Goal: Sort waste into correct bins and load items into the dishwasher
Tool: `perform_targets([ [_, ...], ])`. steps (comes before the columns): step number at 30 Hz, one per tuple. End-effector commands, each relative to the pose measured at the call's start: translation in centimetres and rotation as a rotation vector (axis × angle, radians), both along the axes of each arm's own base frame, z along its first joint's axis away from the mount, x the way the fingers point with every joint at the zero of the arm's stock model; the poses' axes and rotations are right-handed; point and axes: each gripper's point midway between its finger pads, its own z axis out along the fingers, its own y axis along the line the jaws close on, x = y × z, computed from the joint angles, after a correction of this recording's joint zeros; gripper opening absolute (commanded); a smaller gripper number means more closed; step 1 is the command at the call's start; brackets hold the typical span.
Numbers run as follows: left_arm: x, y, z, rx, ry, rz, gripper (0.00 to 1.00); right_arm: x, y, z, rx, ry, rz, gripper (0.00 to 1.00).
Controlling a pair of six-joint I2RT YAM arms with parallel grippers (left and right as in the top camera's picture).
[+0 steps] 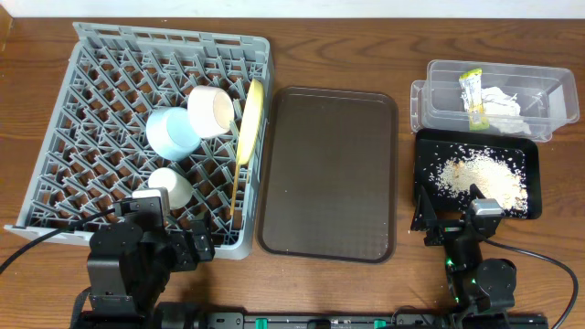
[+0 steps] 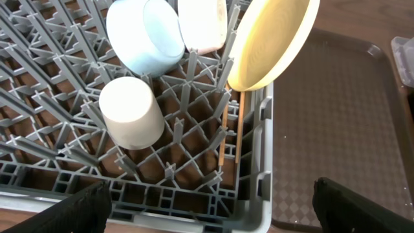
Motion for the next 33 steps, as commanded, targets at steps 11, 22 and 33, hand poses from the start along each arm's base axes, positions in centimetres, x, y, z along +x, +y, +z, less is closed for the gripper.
perform_targets([
  [11, 0.0, 0.1, -0.2, 0.013, 0.003, -0.004, 0.99, 0.0, 0.3, -0.1, -0.011, -0.001, 0.017, 0.99],
  [22, 0.0, 0.1, -0.2, 0.013, 0.003, -0.003, 0.99, 0.0, 0.3, -0.1, -0.011, -0.001, 0.016, 0.99],
  [33, 0.1, 0.5, -3.1, 0.026, -0.090, 0.012, 0.99, 0.0, 0.3, -0.1, -0.011, -0.001, 0.017, 0.99],
])
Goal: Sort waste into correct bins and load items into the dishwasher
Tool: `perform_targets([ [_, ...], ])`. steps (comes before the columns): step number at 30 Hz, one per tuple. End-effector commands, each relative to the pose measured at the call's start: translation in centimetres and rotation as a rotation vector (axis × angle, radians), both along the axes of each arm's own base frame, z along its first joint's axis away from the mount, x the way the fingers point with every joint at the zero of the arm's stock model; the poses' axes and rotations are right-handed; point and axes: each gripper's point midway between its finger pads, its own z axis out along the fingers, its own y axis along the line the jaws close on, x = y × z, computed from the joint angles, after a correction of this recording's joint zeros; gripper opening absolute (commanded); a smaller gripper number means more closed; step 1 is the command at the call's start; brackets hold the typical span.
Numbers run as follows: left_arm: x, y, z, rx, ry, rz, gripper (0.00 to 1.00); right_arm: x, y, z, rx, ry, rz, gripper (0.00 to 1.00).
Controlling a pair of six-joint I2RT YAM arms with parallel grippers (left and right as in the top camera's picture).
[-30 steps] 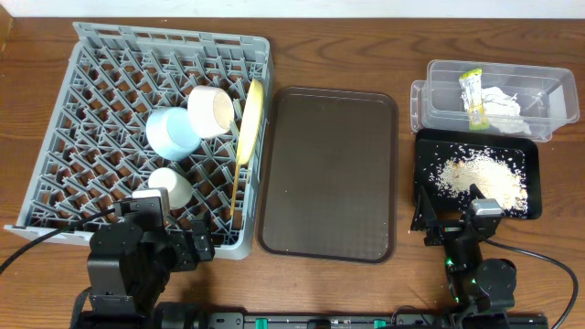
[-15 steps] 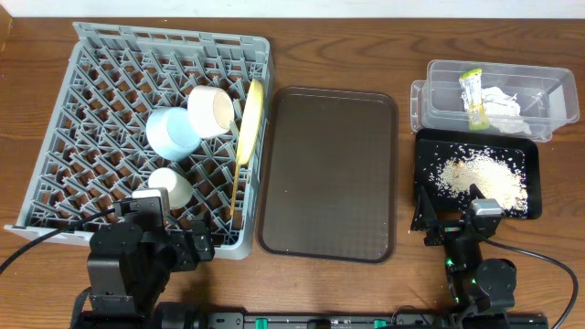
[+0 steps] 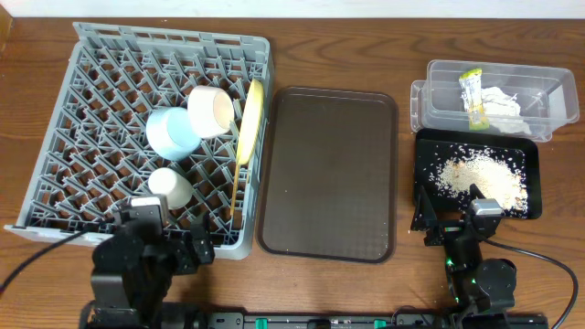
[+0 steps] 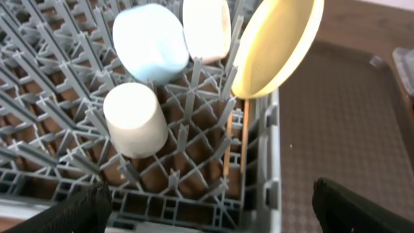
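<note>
The grey dishwasher rack (image 3: pixel 110 73) holds a light blue bowl (image 3: pixel 171 132), a cream cup (image 3: pixel 210 110), a small white cup (image 3: pixel 170 185), an upright yellow plate (image 3: pixel 250 114) and wooden chopsticks (image 3: pixel 236 196). The wrist view shows the same white cup (image 4: pixel 134 120), blue bowl (image 4: pixel 152 42) and yellow plate (image 4: pixel 275 45). My left gripper (image 3: pixel 169 239) sits open at the rack's near edge, its fingers (image 4: pixel 362 207) wide apart and empty. My right gripper (image 3: pixel 437 219) rests by the black tray (image 3: pixel 530 183) of food crumbs; its jaws are hard to make out.
A brown serving tray (image 3: pixel 329 174) lies bare between rack and bins. A clear plastic bin (image 3: pixel 548 87) at the back right holds a wrapper and crumpled paper. Cables trail from both arms at the table's front edge.
My left arm has drawn back a little toward the table's front edge, so the rack sits slightly farther off in the wrist view. Nothing else has moved.
</note>
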Motion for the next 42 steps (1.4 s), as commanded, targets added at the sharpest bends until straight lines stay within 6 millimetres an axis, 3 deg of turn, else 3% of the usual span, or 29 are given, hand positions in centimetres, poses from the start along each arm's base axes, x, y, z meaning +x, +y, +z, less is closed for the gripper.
perform_targets([
  [1, 0.5, 0.0, -3.0, 0.013, -0.035, -0.005, 0.99, 0.0, 0.3, -0.1, -0.011, -0.001, 0.016, 0.99],
  [6, 2.1, -0.3, -5.5, -0.011, -0.137, -0.010, 0.98, 0.0, 0.3, -0.1, -0.011, -0.001, 0.016, 0.99],
  [11, 4.1, -0.5, -6.5, -0.027, -0.287, -0.010, 0.99, 0.0, 0.3, -0.1, -0.011, -0.001, 0.016, 0.99],
  [20, 6.8, 0.0, -4.8, -0.013, -0.585, 0.013, 0.99, 0.0, 0.3, -0.1, -0.011, -0.001, 0.016, 0.99],
  [23, 6.8, 0.2, -4.6, 0.058, -0.594, 0.003, 0.99, 0.0, 0.3, -0.1, -0.011, -0.001, 0.016, 0.99],
  [28, 6.6, 0.6, -7.2, 0.075, -0.488, 0.018, 0.99, 0.0, 0.3, -0.1, -0.011, -0.001, 0.016, 0.99],
  [42, 6.6, 0.4, -7.2, 0.071, -0.491, 0.007, 0.99, 0.0, 0.3, -0.1, -0.011, -0.001, 0.016, 0.99],
])
